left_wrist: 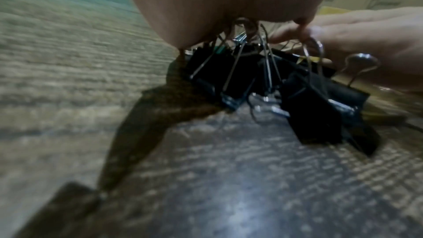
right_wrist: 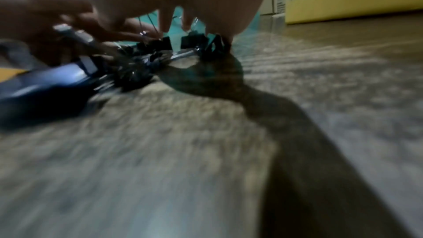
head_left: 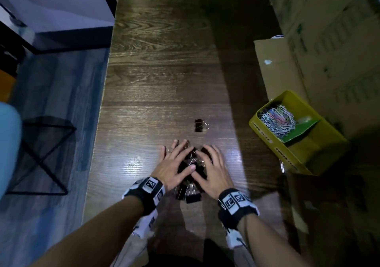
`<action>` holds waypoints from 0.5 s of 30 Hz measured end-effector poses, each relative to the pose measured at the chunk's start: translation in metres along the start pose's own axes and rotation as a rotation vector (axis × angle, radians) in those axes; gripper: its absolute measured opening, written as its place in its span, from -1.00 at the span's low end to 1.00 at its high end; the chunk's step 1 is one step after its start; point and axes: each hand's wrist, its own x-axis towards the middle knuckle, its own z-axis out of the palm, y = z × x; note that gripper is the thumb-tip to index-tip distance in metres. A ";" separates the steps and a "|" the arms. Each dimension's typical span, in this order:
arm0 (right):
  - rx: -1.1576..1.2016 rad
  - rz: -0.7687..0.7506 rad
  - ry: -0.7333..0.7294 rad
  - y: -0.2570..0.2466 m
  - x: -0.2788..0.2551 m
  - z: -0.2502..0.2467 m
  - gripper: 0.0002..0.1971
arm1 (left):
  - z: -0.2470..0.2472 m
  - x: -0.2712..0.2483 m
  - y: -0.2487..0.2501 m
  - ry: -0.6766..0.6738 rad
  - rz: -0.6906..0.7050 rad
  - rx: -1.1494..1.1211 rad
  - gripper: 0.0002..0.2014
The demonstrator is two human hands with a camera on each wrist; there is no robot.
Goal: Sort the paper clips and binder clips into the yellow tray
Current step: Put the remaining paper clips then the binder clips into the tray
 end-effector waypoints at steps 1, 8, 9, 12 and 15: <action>0.017 0.023 0.056 0.001 0.004 -0.005 -0.33 | -0.003 0.000 0.004 0.024 0.000 0.008 -0.32; -0.154 0.043 -0.221 0.008 0.073 -0.053 -0.25 | -0.056 0.085 0.021 0.065 -0.086 0.075 -0.50; -0.191 0.041 -0.292 0.006 0.077 -0.055 -0.26 | -0.061 0.096 0.023 -0.013 -0.061 0.124 -0.49; -0.231 0.019 -0.349 0.004 0.069 -0.054 -0.31 | -0.062 0.106 0.027 -0.221 -0.006 0.250 -0.52; -0.190 -0.023 -0.282 0.009 0.044 -0.045 -0.41 | -0.052 0.081 0.023 -0.271 0.043 0.232 -0.53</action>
